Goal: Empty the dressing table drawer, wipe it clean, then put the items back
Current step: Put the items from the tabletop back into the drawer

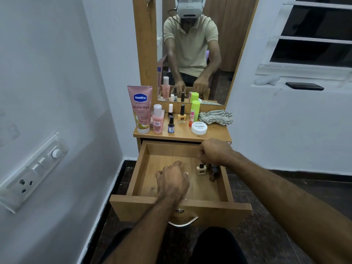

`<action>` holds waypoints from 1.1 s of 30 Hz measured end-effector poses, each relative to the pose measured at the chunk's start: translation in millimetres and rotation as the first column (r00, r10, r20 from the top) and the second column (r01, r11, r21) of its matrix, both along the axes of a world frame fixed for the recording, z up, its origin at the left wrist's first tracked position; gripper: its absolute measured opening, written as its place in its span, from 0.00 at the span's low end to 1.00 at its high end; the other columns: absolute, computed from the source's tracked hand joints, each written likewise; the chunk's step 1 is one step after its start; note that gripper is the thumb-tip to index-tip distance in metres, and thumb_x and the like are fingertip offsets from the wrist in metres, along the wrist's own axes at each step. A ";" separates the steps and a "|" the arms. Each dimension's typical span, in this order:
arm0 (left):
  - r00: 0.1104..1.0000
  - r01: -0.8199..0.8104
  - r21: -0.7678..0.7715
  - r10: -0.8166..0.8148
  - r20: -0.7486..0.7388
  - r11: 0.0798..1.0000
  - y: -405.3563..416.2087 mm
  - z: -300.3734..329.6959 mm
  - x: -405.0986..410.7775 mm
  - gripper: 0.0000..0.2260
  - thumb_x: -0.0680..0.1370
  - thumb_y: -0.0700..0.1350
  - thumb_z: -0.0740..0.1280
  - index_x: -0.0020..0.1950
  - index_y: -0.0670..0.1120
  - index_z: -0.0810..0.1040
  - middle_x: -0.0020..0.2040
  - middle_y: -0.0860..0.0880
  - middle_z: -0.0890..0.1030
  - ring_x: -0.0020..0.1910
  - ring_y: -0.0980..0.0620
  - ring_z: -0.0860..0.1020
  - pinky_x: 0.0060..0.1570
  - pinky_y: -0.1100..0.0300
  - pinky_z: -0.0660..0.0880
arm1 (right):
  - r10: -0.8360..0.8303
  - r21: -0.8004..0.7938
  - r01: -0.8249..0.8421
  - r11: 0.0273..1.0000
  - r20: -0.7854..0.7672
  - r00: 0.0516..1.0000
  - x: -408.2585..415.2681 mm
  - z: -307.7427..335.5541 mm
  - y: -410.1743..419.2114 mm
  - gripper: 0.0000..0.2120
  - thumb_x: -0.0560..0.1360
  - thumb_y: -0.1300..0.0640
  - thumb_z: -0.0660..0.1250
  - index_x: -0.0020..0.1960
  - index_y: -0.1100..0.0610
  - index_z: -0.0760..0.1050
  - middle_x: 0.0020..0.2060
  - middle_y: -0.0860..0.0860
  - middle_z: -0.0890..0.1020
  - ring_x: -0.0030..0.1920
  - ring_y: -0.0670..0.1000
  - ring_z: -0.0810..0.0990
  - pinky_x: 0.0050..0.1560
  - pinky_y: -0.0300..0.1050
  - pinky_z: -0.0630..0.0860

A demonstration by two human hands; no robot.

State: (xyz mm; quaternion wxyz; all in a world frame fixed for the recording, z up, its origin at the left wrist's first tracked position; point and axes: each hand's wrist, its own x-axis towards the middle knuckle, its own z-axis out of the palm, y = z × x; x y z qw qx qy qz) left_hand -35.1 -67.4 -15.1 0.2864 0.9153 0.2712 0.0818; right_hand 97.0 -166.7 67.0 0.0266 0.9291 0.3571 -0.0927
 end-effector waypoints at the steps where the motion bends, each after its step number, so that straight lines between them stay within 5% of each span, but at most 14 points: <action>1: 1.000 0.001 -0.002 -0.001 -0.004 1.000 -0.2 -0.2 0.1 0.22 0.80 0.53 0.66 0.74 0.52 0.70 0.59 0.53 0.82 0.61 0.51 0.76 0.67 0.49 0.64 | -0.017 -0.022 0.017 1.000 0.019 1.000 1.0 -3.4 -1.1 0.04 0.77 0.56 0.68 0.49 0.52 0.82 0.46 0.48 0.84 0.48 0.51 0.82 0.49 0.50 0.81; 33: 1.000 -0.018 -0.029 0.018 0.009 0.999 -3.5 5.9 -3.4 0.20 0.81 0.49 0.63 0.74 0.53 0.70 0.58 0.51 0.83 0.59 0.51 0.77 0.67 0.49 0.66 | -0.103 0.011 0.103 0.995 0.102 0.989 9.7 -28.3 -8.2 0.02 0.77 0.55 0.69 0.49 0.52 0.79 0.44 0.49 0.82 0.44 0.51 0.80 0.44 0.50 0.80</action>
